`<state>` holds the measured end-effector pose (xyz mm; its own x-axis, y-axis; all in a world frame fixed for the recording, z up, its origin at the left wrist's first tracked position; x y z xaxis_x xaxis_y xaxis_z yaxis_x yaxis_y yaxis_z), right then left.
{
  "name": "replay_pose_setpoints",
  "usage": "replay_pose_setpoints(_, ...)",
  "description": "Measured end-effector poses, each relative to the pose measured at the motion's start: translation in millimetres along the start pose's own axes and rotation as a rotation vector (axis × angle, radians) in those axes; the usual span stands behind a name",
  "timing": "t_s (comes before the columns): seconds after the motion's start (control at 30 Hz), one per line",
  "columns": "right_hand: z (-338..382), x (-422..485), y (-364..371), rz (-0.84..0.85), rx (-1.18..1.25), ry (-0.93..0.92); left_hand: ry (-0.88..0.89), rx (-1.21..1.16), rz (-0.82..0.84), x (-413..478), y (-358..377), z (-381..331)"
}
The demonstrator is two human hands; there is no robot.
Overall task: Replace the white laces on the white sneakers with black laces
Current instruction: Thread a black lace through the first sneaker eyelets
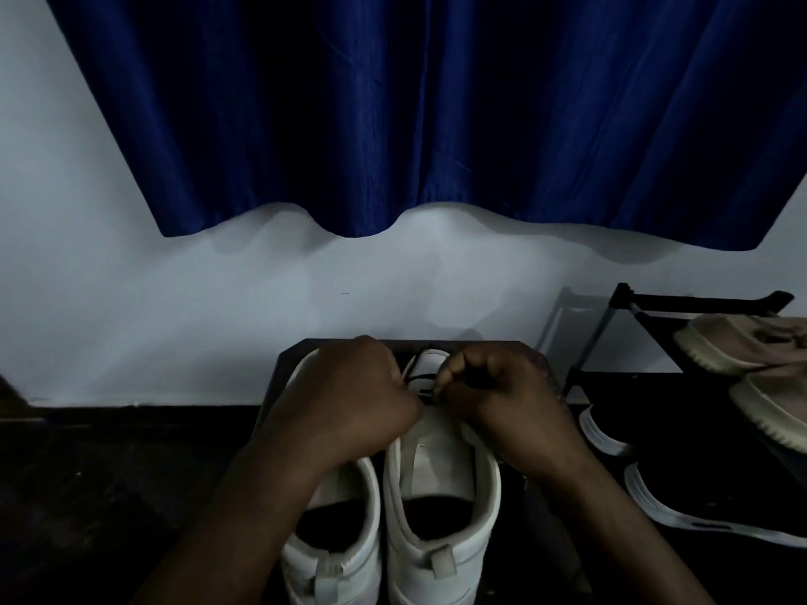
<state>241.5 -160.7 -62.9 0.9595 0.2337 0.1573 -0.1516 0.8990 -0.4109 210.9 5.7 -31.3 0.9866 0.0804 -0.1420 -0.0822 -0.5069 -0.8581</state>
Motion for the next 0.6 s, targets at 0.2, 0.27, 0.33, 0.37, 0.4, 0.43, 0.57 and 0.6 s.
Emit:
replay_pose_setpoints(0.2,-3,0,9,0.05,-0.218,0.028,-0.047,-0.157,0.089,15,3,18)
replay_pose_setpoints(0.27,-3,2,10,0.043,-0.25,0.035,-0.037,-0.196,0.1,18,5,21)
replay_pose_setpoints(0.33,-3,2,11,0.042,-0.25,0.04,-0.024,-0.223,0.101,19,5,22)
replay_pose_setpoints(0.37,-3,2,11,0.042,-0.247,0.04,-0.021,-0.233,0.099,20,5,22)
replay_pose_setpoints(0.4,-3,2,11,0.041,-0.245,0.036,-0.02,-0.245,0.095,20,5,22)
replay_pose_setpoints(0.43,-2,2,11,0.039,-0.242,0.026,-0.019,-0.255,0.091,19,5,22)
replay_pose_setpoints(0.57,1,0,11,0.048,-0.215,-0.008,-0.016,-0.285,0.091,20,7,23)
replay_pose_setpoints(0.6,1,0,11,0.047,-0.22,-0.001,-0.015,-0.286,0.094,20,7,23)
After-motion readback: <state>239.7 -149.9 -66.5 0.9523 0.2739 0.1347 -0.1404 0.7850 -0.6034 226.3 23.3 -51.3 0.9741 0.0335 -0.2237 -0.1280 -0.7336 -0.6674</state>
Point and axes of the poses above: each hand's wrist, its own x-axis towards the middle knuckle, its own y-axis out of the palm, z = x × y, the point moved 6 cm from there along x, towards the middle knuckle, and after that the axes turned 2 degrees about x, right-handed, at the moved point
